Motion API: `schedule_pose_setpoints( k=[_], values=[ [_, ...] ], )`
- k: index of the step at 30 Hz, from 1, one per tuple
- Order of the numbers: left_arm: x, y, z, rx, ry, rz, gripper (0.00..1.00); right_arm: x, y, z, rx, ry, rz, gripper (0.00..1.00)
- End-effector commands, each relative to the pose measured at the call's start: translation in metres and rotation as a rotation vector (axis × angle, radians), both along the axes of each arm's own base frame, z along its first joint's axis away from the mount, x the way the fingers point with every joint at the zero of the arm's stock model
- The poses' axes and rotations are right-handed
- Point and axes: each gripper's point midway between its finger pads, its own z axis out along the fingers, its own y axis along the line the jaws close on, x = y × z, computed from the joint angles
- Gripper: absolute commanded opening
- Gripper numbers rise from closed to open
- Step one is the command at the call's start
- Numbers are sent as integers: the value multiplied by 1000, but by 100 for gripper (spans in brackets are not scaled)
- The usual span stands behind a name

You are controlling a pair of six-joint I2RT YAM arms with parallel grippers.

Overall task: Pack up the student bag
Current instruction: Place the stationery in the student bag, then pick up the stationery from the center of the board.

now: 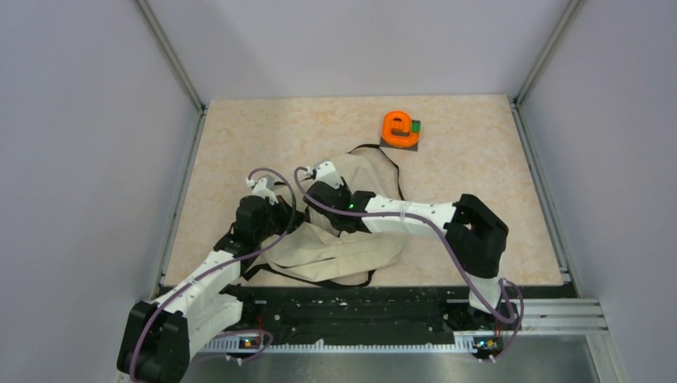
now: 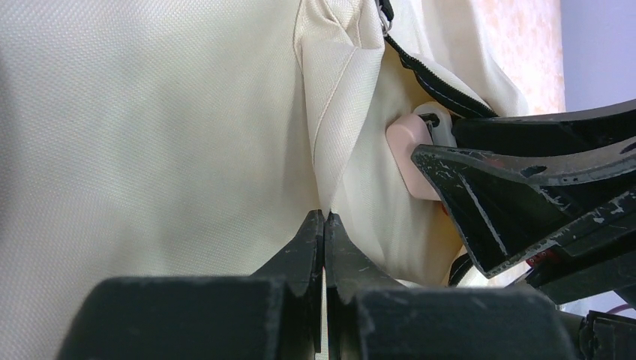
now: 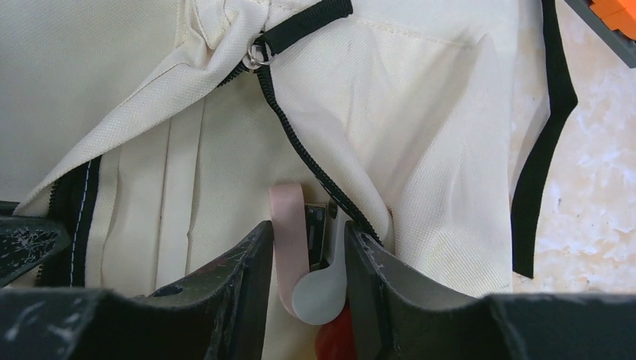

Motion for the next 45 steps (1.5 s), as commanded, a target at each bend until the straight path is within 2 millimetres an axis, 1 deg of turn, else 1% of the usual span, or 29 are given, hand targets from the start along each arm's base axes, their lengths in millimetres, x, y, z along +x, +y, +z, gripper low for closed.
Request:
schedule_pose_setpoints(
  k=[1, 4, 5, 8, 9, 11, 14, 16, 17, 19, 21, 24, 27, 29, 31, 35, 38, 40, 41, 43, 45],
  values=[
    [13, 1, 19, -13, -78, 20, 0, 5, -34, 12, -96, -9, -32, 39],
    [13, 2, 20, -14, -80, 23, 0, -5, -11, 22, -2, 37, 66, 40],
    [13, 2, 20, -15, -82, 24, 0, -11, 0, 28, 38, 49, 116, 44],
    [13, 2, 20, -13, -81, 24, 0, -30, 29, 53, 151, 63, 276, 55],
    [13, 2, 20, -12, -80, 24, 0, -37, 36, 65, 191, 61, 321, 57],
    [13, 2, 21, -13, -80, 25, 0, -50, 50, 83, 264, 75, 407, 59],
    [14, 2, 21, -13, -78, 25, 0, -67, 60, 108, 360, 87, 507, 63],
    [14, 2, 21, -10, -78, 26, 0, -74, 61, 121, 400, 84, 543, 64],
    [15, 3, 21, -9, -78, 29, 0, -74, 57, 126, 408, 75, 530, 66],
    [15, 3, 21, -8, -76, 31, 0, -63, 40, 130, 399, 49, 451, 69],
    [15, 3, 21, -8, -76, 35, 0, -49, 19, 131, 403, 49, 362, 70],
    [14, 5, 20, -4, -74, 40, 0, -23, -23, 123, 408, 55, 210, 69],
    [14, 6, 20, -1, -74, 46, 0, 1, -75, 104, 415, 88, 43, 67],
    [14, 6, 20, 1, -75, 49, 0, 14, -115, 87, 400, 102, -82, 67],
    [14, 7, 19, 1, -72, 50, 0, 23, -157, 65, 371, 120, -209, 66],
    [14, 6, 19, -1, -70, 47, 0, 30, -230, 31, 331, 154, -417, 62],
    [14, 6, 18, 4, -70, 45, 0, 28, -280, 16, 280, 150, -568, 61],
    [14, 6, 18, 8, -71, 43, 0, 27, -303, 8, 277, 148, -631, 60],
    [14, 6, 18, 10, -72, 41, 0, 26, -310, 4, 284, 154, -648, 60],
    [15, 5, 18, 13, -71, 35, 0, 23, -320, -7, 297, 181, -672, 60],
    [15, 5, 17, 16, -70, 31, 0, 20, -325, -17, 289, 212, -683, 60]
  ],
)
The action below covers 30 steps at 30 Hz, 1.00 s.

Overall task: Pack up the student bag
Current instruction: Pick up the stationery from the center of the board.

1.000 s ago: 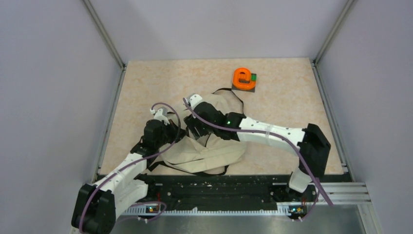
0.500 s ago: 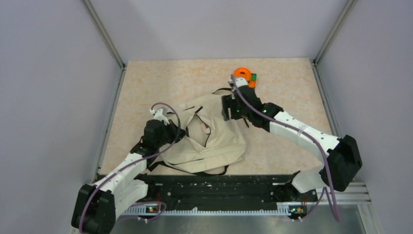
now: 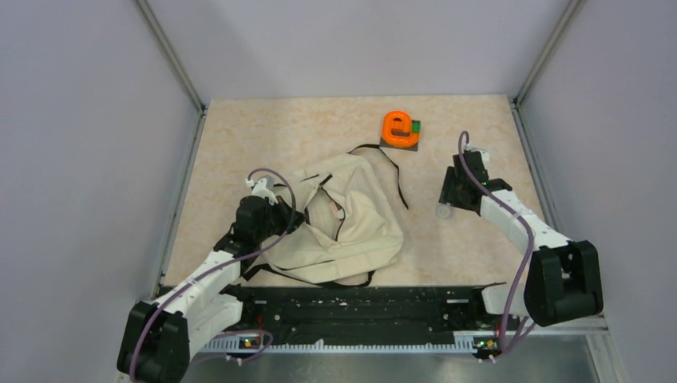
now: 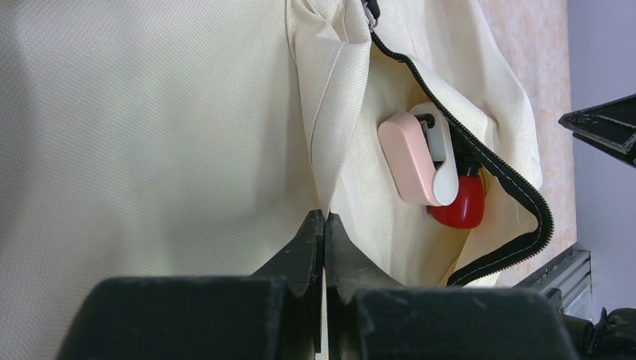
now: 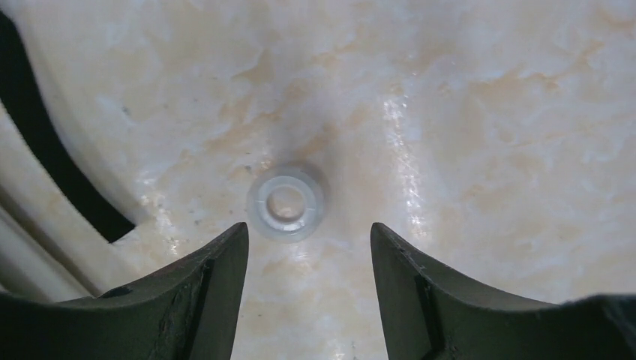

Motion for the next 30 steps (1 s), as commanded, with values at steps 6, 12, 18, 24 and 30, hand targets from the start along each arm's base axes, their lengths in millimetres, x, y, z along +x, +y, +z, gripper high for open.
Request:
schedule_pose_setpoints(
  k=[6, 12, 18, 24, 30],
  values=[
    [17, 2, 19, 6, -78, 20, 0, -3, 0, -25, 59, 55, 6, 54],
    [16, 3, 18, 8, -77, 20, 0, -4, -6, -39, 24, 94, -13, 51],
    [15, 4, 18, 14, -78, 26, 0, -4, -13, -49, -13, 113, -27, 48],
    [15, 4, 17, 16, -76, 25, 0, -2, -12, -62, -23, 155, -13, 43],
    [15, 5, 17, 17, -76, 27, 0, 0, -9, -67, -11, 165, -3, 38]
  ],
)
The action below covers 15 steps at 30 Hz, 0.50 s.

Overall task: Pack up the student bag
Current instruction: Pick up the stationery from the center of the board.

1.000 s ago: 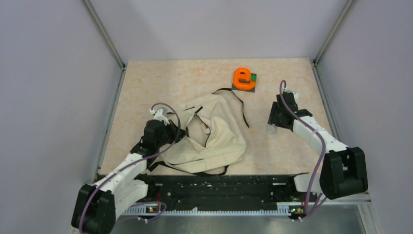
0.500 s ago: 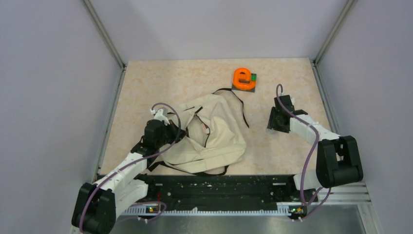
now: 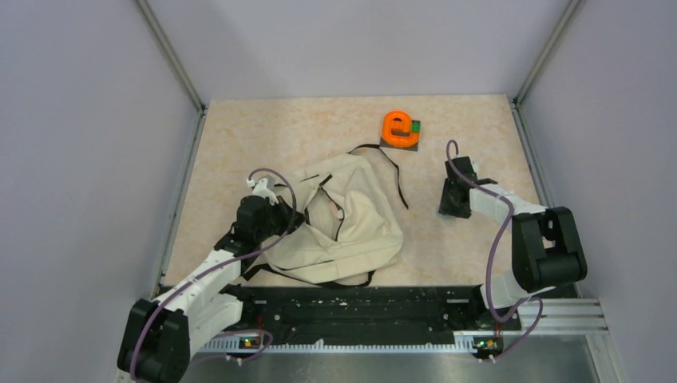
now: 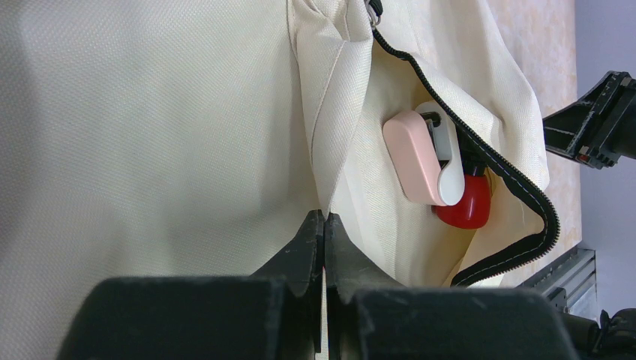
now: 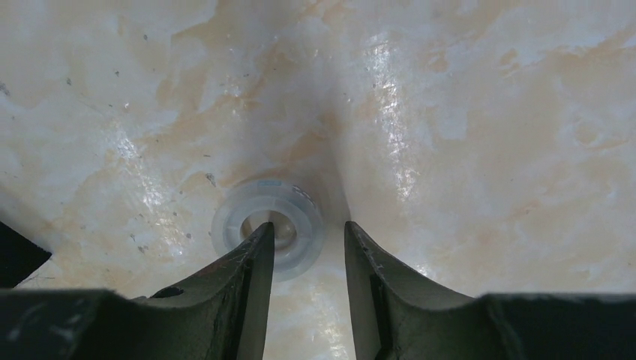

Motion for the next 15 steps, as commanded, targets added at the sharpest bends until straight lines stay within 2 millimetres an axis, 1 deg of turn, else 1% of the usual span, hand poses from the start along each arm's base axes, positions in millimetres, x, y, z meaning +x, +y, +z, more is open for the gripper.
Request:
schedule_pose_setpoints(
  k=[1, 6, 11, 15],
  values=[
    [15, 4, 20, 9, -82, 29, 0, 7, 1, 1, -3, -11, 9, 37],
    [16, 3, 20, 8, -81, 25, 0, 6, -2, -1, -17, -6, 11, 30],
    [17, 2, 20, 10, -81, 18, 0, 5, -1, -1, -14, -1, 22, 15],
    [17, 2, 20, 12, -82, 15, 0, 6, -1, 11, -19, -18, 35, 6]
  ],
)
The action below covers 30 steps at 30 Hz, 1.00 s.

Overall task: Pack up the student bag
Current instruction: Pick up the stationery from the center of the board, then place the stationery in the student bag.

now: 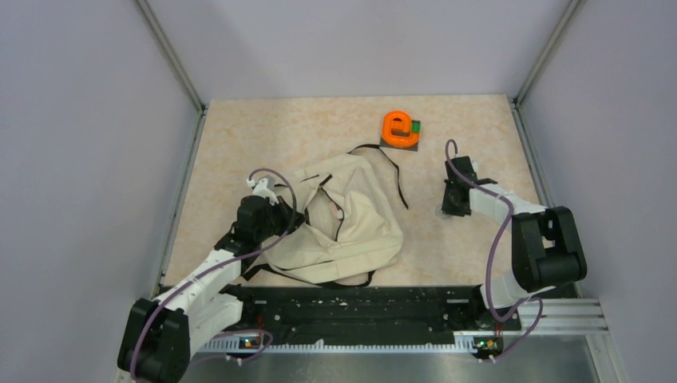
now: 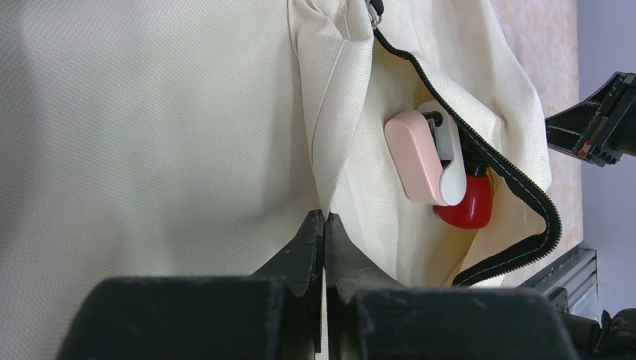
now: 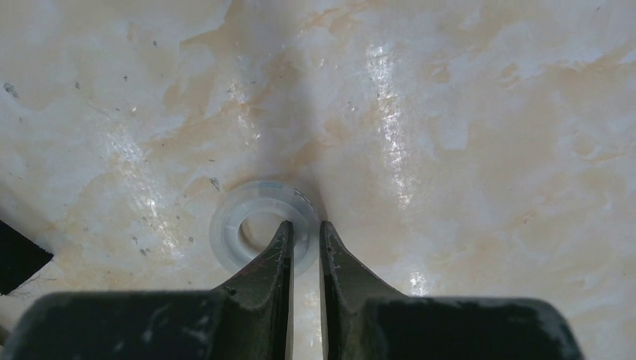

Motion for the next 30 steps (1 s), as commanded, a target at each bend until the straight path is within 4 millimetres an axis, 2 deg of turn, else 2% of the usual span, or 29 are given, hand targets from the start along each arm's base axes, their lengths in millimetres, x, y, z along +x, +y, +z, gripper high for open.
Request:
schedule_pose_setpoints(
  k=[1, 3, 7, 10, 13, 17, 20, 23, 26, 30],
  values=[
    [17, 2, 22, 10, -85, 15, 0, 2, -2, 16, -18, -16, 21, 4],
    [17, 2, 22, 7, -87, 13, 0, 2, -3, 27, -19, -37, 32, 0],
    [17, 0, 23, -1, -90, 8, 0, 4, 8, 62, -11, -126, 86, 0],
    [17, -2, 24, -10, -93, 2, 0, 2, 27, 87, -3, -183, 159, 0],
    [17, -3, 26, -18, -97, -3, 0, 2, 58, 114, 24, -237, 236, 0],
    [17, -2, 28, -17, -104, -2, 0, -2, 119, 155, 77, -339, 374, 0],
    [16, -2, 29, -18, -109, 2, 0, -11, 179, 181, 148, -401, 513, 0],
    [16, -1, 30, -20, -111, 7, 0, -20, 233, 199, 212, -432, 635, 0],
    [16, -1, 32, -24, -116, 10, 0, -33, 290, 210, 239, -449, 765, 0],
    [16, 1, 32, -26, -120, 19, 0, -45, 348, 192, 197, -411, 885, 0]
  ],
)
